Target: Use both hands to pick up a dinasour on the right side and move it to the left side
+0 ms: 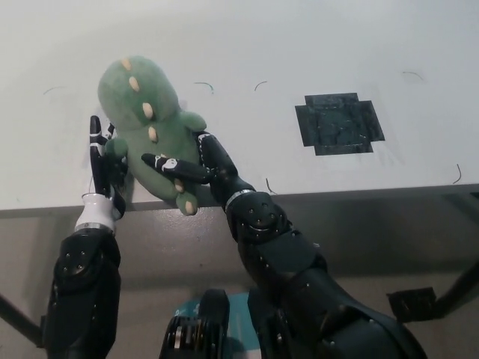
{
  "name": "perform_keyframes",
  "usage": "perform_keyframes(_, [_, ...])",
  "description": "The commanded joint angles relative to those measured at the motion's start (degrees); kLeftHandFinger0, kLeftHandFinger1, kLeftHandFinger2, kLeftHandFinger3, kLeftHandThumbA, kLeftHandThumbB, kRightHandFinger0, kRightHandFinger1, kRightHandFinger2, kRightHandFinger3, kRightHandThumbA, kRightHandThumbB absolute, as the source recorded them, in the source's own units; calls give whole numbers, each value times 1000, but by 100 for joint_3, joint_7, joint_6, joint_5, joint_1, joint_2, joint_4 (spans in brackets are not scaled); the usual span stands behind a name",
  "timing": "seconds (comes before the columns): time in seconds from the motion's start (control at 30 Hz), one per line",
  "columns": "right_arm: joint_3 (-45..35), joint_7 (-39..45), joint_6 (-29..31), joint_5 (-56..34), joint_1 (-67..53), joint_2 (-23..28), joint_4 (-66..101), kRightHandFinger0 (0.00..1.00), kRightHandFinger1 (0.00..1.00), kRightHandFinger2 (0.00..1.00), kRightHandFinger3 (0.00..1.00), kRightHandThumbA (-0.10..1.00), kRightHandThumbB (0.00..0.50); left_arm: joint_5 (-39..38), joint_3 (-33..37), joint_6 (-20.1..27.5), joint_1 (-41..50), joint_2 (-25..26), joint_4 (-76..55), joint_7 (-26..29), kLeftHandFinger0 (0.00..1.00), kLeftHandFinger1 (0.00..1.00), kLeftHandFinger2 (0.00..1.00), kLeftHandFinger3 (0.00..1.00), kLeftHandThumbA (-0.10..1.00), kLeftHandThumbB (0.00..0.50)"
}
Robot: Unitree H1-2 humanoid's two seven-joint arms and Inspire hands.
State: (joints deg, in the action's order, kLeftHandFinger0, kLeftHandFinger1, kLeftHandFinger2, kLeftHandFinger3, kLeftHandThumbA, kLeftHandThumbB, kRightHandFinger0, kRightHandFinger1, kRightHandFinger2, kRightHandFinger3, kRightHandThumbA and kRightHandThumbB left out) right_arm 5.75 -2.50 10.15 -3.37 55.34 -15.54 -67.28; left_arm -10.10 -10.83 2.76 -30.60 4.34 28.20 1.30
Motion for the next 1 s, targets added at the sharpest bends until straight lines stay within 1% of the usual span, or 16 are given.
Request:
perform_keyframes(0.0, [144, 342, 260, 170, 439, -343, -21, 1000, 1000, 1000, 1000, 1000, 218, -44, 70, 187, -287, -44, -24, -96, 1000, 1000, 1000, 1000, 1000, 124])
perform_keyframes(0.07, [154, 385, 345, 178, 436, -303, -37, 1000, 1000, 1000, 1000, 1000, 220, -26, 95, 206, -316, -64, 6, -94, 1000, 1000, 1000, 1000, 1000, 140])
perform_keyframes(0.17, [165, 405, 356, 180, 422, -294, -11, 1000, 1000, 1000, 1000, 1000, 219, -12, 90, 360, -333, -79, 89, -81, 1000, 1000, 1000, 1000, 1000, 119])
perform_keyframes(0.3, [213, 348, 327, 227, 390, -268, 61, 1000, 1000, 1000, 1000, 1000, 198, 67, 140, 326, -354, -86, 94, -31, 1000, 1000, 1000, 1000, 1000, 128])
perform_keyframes(0.37, [224, 334, 376, 234, 436, -255, -6, 1000, 1000, 1000, 1000, 1000, 202, 97, 158, 397, -390, -74, 147, -16, 1000, 1000, 1000, 1000, 1000, 151])
perform_keyframes(0.4, [228, 326, 391, 239, 432, -223, -23, 1000, 1000, 1000, 1000, 1000, 207, 119, 182, 464, -415, -80, 202, -13, 1000, 1000, 1000, 1000, 1000, 125])
perform_keyframes(0.5, [202, 231, 448, 224, 439, -201, -55, 1000, 1000, 1000, 1000, 1000, 210, -48, 129, 601, -476, -112, 349, -112, 1000, 1000, 1000, 1000, 1000, 141])
perform_keyframes(0.57, [177, -84, 398, 275, 524, -201, -8, 1000, 1000, 1000, 1000, 1000, 236, -228, 59, 521, -514, -116, 329, -202, 1000, 1000, 1000, 1000, 1000, 214])
perform_keyframes(0.7, [141, -121, 536, 247, 552, -125, 113, 1000, 1000, 1000, 1000, 1000, 227, -105, 124, 767, -523, -43, 367, -197, 1000, 1000, 1000, 1000, 1000, 220])
perform_keyframes(0.77, [102, -68, 587, 192, 569, -77, 103, 1000, 1000, 1000, 1000, 1000, 237, -113, 135, 872, -529, 23, 421, -263, 1000, 1000, 1000, 1000, 1000, 120])
perform_keyframes(0.8, [81, -69, 618, 179, 582, -26, 134, 1000, 1000, 1000, 1000, 1000, 227, -131, 124, 774, -561, 85, 483, -273, 1000, 1000, 1000, 1000, 1000, 96])
perform_keyframes(0.83, [71, -73, 628, 173, 590, -9, 140, 1000, 1000, 1000, 1000, 1000, 225, -139, 123, 733, -576, 109, 514, -272, 1000, 1000, 1000, 1000, 1000, 94])
perform_keyframes(0.87, [51, -66, 597, 154, 592, 16, 171, 1000, 1000, 1000, 1000, 1000, 201, -165, 121, 711, -599, 156, 574, -321, 1000, 1000, 1000, 1000, 1000, 131])
perform_keyframes(0.9, [26, -46, 573, 128, 589, 43, 189, 1000, 1000, 1000, 1000, 1000, 218, -179, 126, 705, -596, 183, 551, -352, 1000, 1000, 1000, 1000, 1000, 149])
perform_keyframes(0.93, [9, -36, 564, 116, 593, 67, 189, 1000, 1000, 1000, 1000, 1000, 244, -192, 126, 684, -599, 197, 532, -361, 1000, 1000, 1000, 1000, 1000, 137])
perform_keyframes(0.97, [-6, -18, 567, 103, 633, 65, 138, 1000, 1000, 1000, 1000, 1000, 247, -217, 102, 641, -573, 242, 460, -365, 1000, 1000, 1000, 1000, 1000, 134])
